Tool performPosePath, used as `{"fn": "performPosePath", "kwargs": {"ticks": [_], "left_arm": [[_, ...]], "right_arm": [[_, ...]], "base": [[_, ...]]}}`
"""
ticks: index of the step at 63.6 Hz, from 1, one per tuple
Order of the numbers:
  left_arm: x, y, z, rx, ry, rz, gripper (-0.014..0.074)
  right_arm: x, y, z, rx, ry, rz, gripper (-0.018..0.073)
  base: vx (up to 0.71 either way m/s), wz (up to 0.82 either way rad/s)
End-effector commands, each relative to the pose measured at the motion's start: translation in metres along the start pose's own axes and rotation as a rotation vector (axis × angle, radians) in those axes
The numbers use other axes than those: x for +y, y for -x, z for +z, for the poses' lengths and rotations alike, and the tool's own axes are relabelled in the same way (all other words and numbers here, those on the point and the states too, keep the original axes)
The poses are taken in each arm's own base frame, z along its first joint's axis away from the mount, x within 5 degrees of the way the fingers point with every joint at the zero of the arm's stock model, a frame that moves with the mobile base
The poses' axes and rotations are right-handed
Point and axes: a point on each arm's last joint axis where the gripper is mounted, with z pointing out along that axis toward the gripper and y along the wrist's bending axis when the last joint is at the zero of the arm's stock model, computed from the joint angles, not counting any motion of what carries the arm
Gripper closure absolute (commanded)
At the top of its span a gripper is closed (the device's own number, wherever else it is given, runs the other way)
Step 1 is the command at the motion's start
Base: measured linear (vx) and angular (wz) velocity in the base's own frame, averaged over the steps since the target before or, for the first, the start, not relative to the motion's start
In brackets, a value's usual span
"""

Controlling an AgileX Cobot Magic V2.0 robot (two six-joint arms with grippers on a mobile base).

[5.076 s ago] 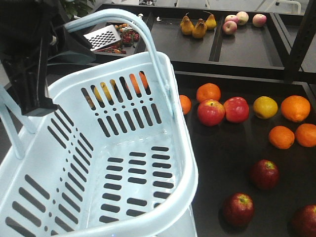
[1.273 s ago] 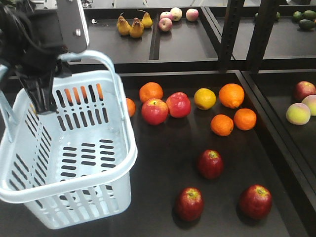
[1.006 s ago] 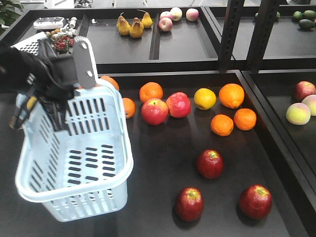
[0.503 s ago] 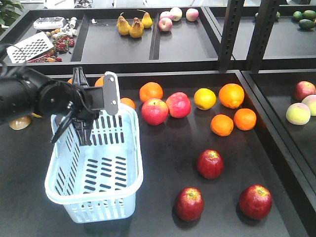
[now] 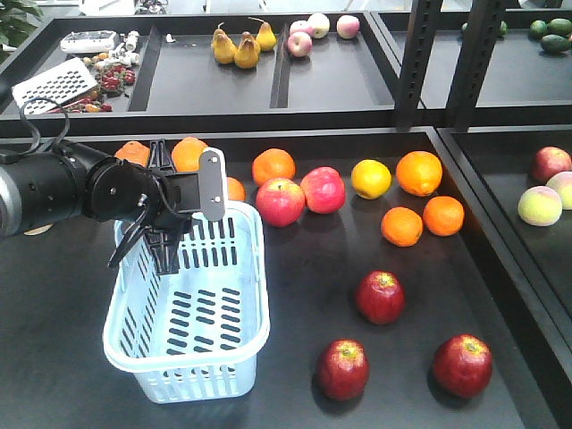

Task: Pick three apples into basket with both arms
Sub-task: 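Lower the light-blue basket onto the table with the left gripper, then open the left gripper, release the handle and withdraw it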

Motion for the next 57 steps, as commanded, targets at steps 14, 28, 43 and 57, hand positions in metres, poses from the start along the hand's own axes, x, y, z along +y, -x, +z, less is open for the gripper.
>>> {"fn": "performPosePath", "kwargs": {"ticks": [14, 28, 43, 57], "left_arm": [[0.009, 0.005, -0.022, -0.011, 0.012, -0.010, 0.0096], [0.013, 0.010, -0.041, -0.030, 0.035, -0.011, -0.0056], [0.020, 0.014, -0.085, -0.062, 0.089, -0.060, -0.0054], [0.033, -0.003, -0.153, -0.113, 0.195, -0.458, -0.0043]], "right_arm": [[0.000, 0.003, 0.000, -0.073, 0.002, -0.009, 0.0568], [0.000, 0.003, 0.000, -0.073, 0.002, -0.009, 0.0568], [0.000, 0.003, 0.000, -0.073, 0.002, -0.009, 0.0568], [0.000, 0.003, 0.000, -0.073, 0.002, -0.009, 0.0568]], "base": [[0.00, 0.00], [0.00, 0.00], [0.00, 0.00], [0.00, 0.00]]}}
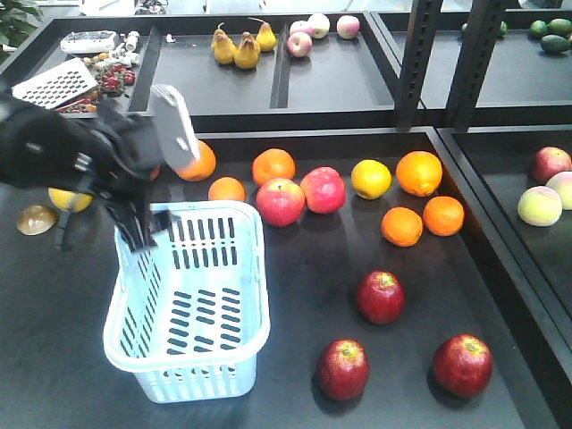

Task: Pick three apples into basket with both arms
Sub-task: 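Open the left gripper, release the handle and withdraw it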

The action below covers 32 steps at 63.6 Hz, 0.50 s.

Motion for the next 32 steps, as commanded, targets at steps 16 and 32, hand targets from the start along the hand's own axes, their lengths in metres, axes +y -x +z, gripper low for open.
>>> {"fn": "performPosePath", "kwargs": {"ticks": [16, 32], "left_arm": [[0.039, -0.033, -0.122, -0.132, 0.255, -0.618, -0.0019], [0.019, -0.047, -0.192, -0.194, 0.292, -0.891, -0.0010]], "right_arm": [[0.000, 0.003, 0.000, -0.073, 0.002, -0.009, 0.0568], [0.000, 0.003, 0.000, -0.073, 0.002, -0.009, 0.0568]], "base": [[0.00, 0.00], [0.00, 0.00]]}}
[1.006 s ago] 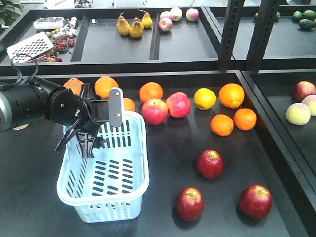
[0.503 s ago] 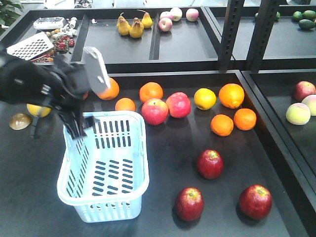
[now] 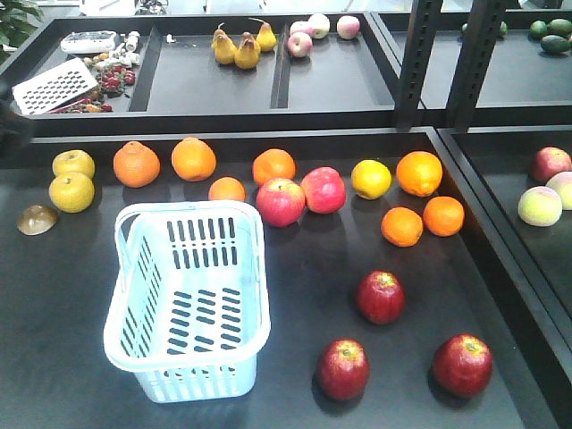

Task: Pick three apples into basket with both arms
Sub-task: 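Open the left gripper, release the handle and withdraw it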

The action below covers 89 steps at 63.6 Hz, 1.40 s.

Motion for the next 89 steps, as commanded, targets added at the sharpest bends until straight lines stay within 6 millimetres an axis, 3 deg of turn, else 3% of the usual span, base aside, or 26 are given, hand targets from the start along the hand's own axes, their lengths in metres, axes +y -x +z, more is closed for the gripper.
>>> {"fn": "performPosePath", "kwargs": {"ticks": [1, 9, 20, 33, 51, 69, 80, 89], "left_arm": [[0.002, 0.004, -0.039, -0.102, 0.009, -0.103, -0.0010], [0.001, -0.006, -0.066, -0.127, 0.010, -0.161, -0.0010], [-0.002, -0.036, -0.084, -0.144, 0.021, -0.216, -0.0010], [-0.007, -0.067, -0.089, -0.130, 0.020, -0.224, -0.0005], [-0.008, -0.072, -0.090, -0.115, 0.018, -0.226, 0.0022], [-0.008, -0.072, -0.090, -0.115, 0.018, -0.226, 0.0022], [-0.008, -0.072, -0.090, -0.115, 0.018, -0.226, 0.0022], [-0.008, -0.072, -0.090, -0.115, 0.018, -0.226, 0.0022]], "right_arm": [[0.000, 0.003, 0.000, -0.074, 0.002, -0.009, 0.0568], [0.000, 0.003, 0.000, -0.074, 0.002, -0.009, 0.0568], [0.000, 0.003, 0.000, -0.077, 0.002, -0.010, 0.0568], [0.000, 0.003, 0.000, -0.077, 0.002, -0.010, 0.0568], [0.000, 0.011, -0.001, -0.110, 0.002, 0.004, 0.0568], [0.000, 0.063, -0.001, -0.046, 0.016, 0.130, 0.0568], [0.001, 0.100, 0.020, 0.249, 0.013, 0.107, 0.0568], [0.001, 0.114, 0.049, 0.522, 0.028, 0.045, 0.0568]], "base": [[0.00, 0.00], [0.00, 0.00], [0.00, 0.00], [0.00, 0.00], [0.00, 0.00], [0.00, 0.00], [0.00, 0.00], [0.00, 0.00]]}}
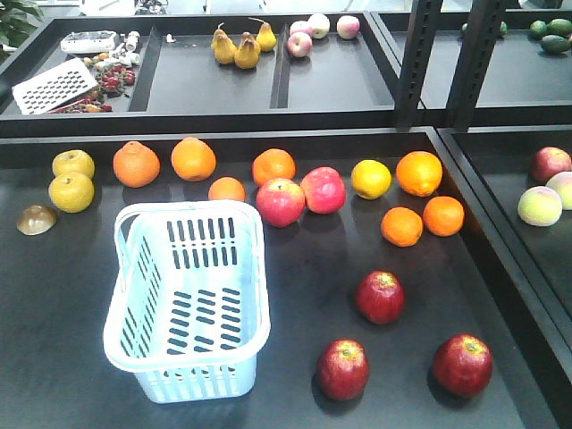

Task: Pick three apples into basket with both arms
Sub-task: 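Open the left gripper, release the handle and withdraw it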

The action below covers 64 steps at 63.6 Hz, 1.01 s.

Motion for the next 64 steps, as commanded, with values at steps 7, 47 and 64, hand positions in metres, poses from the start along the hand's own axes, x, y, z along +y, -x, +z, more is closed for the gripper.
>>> {"fn": "performPosePath", "kwargs": {"ticks": [7, 47, 64], "left_arm": [[0.000, 0.010, -0.006, -0.085, -0.004, -0.010, 0.0022], [0.000, 0.010, -0.006, -0.085, -0.004, -0.010, 0.0022], [0.000, 0.010, -0.006, -0.085, -0.004, -0.010, 0.0022]], "right_arm": [[0.002, 0.034, 0.030, 0.198, -0.007, -0.065, 0.0568], [0.000, 0.024, 0.087, 0.418, -0.013, -0.048, 0.0001], [0.007, 0.021, 0.105, 0.426, 0.099, -0.164, -0.0162]], "base": [[0.00, 0.00], [0.00, 0.00], [0.00, 0.00]]}}
